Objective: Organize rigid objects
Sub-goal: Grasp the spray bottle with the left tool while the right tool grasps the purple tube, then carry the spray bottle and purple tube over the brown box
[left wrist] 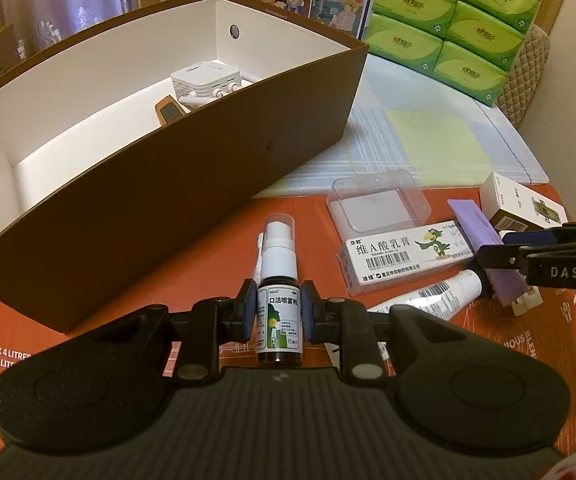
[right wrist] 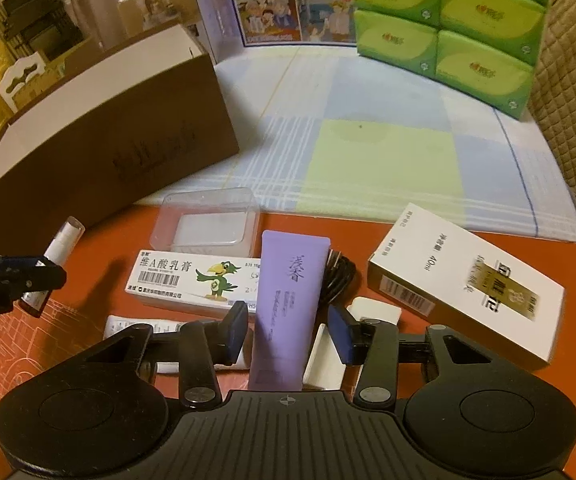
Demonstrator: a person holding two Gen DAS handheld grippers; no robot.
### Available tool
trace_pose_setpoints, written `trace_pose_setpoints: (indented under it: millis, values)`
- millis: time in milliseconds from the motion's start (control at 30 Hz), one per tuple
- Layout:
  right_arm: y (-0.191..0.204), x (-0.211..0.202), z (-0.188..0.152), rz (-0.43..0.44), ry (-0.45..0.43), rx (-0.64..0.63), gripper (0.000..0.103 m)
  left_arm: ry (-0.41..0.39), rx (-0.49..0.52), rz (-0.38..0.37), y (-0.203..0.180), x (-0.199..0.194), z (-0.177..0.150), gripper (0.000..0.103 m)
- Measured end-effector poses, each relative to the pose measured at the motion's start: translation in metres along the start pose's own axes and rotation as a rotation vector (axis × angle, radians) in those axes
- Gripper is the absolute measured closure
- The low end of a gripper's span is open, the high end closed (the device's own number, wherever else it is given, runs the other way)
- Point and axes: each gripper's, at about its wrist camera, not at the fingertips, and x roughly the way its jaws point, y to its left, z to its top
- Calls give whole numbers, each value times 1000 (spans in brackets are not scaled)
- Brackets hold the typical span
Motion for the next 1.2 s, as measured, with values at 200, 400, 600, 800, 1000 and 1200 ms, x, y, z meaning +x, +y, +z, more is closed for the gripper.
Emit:
trace_pose_setpoints:
  millis: [200,400,600,800,1000,1200]
  values:
    - [-3,10,2,12,18,-6,69,7,-13,13,0,2,0,84]
    - [-2,11,2,12,21,-15,71,2,-25,21,0,-1,-1,84]
    - [3,5,2,14,9,-28,71,-15,-28,17,-1,-8,-1,84]
    - [13,-11,7,37,-23,-33,71,-42,-31,3,0,-22,1,84]
    - [34,-29,16,90,-48,-59,71,-84,-49,-13,2,-43,4,84]
    - [68,-39,31,165,-62,-119,71,-120,-72,-13,9,-65,12,84]
